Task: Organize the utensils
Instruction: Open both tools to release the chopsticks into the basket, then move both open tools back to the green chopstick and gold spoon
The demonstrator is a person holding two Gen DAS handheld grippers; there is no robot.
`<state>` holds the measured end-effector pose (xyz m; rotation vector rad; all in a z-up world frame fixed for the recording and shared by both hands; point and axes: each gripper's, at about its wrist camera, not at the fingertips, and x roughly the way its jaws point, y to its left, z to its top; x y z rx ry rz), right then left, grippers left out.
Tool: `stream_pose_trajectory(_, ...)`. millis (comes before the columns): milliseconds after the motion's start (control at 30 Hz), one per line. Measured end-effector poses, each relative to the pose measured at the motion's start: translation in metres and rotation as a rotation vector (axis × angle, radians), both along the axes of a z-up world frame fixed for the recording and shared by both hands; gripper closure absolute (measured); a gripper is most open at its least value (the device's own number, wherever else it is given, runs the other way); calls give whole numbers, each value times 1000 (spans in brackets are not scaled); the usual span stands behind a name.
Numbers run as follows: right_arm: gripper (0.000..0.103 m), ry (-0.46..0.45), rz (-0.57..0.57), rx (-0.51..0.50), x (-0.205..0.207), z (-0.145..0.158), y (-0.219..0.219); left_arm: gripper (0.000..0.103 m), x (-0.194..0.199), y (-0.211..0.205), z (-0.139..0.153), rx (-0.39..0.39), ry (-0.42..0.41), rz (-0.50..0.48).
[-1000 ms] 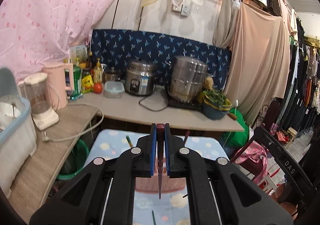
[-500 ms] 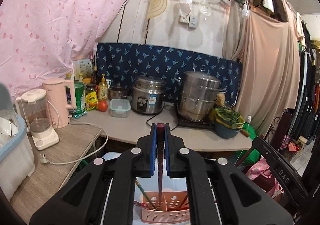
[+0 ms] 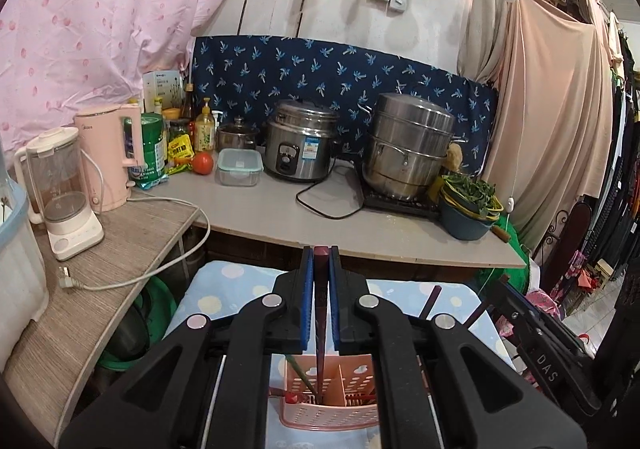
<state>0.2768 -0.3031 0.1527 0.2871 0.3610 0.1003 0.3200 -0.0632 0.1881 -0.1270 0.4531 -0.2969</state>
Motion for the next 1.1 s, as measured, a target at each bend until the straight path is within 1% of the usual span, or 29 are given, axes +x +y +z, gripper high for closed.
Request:
stream_pose_trajectory(233,96,33,10,-21,-2,-14,7,96,-3,-7,-13,12,21,-17)
stream_pose_trajectory(267,95,28,7,-19,-4,-16,6,94,-5,-8,-14,21,18,-10)
stream_pose_trajectory(300,91,30,7,-18,-5,-16,6,93,-7,-8,-14,30,15,-6)
stream_pose_trajectory(333,89,31,7,-16,-6,-17,5,85,-8,-9,-15,36,12,-4)
stream_pose_trajectory(367,87,32,8,-13,-8,-17,5,75,-10,-8,-15,38,8,0)
stream_pose_trajectory(433,83,28,4,-12,-11,-16,4,63,-13,-7,-14,42,-6,13)
stream_pose_trajectory(667,76,10,3,-6,-24,-10,3,62,-20,-7,-13,50,-11,16)
stream_pose_trajectory(800,75,7,5,-14,-33,-8,5,60,-29,-6,-16,65,-12,19)
stream_pose_trajectory(833,75,9,7,-14,-36,-9,6,58,-32,-6,-18,72,-12,23)
stream_pose_trajectory(867,75,11,11,-10,-39,-9,6,54,-35,-7,-19,79,-13,26)
stream_pose_trajectory(933,73,18,17,-4,-44,-11,7,50,-41,-7,-21,98,-18,34)
stream_pose_trajectory(1033,70,24,17,-14,-56,-15,11,46,-52,-8,-25,126,-20,44)
stream_pose_trajectory(1100,66,31,18,-28,-65,-18,15,45,-59,-7,-28,134,-14,42)
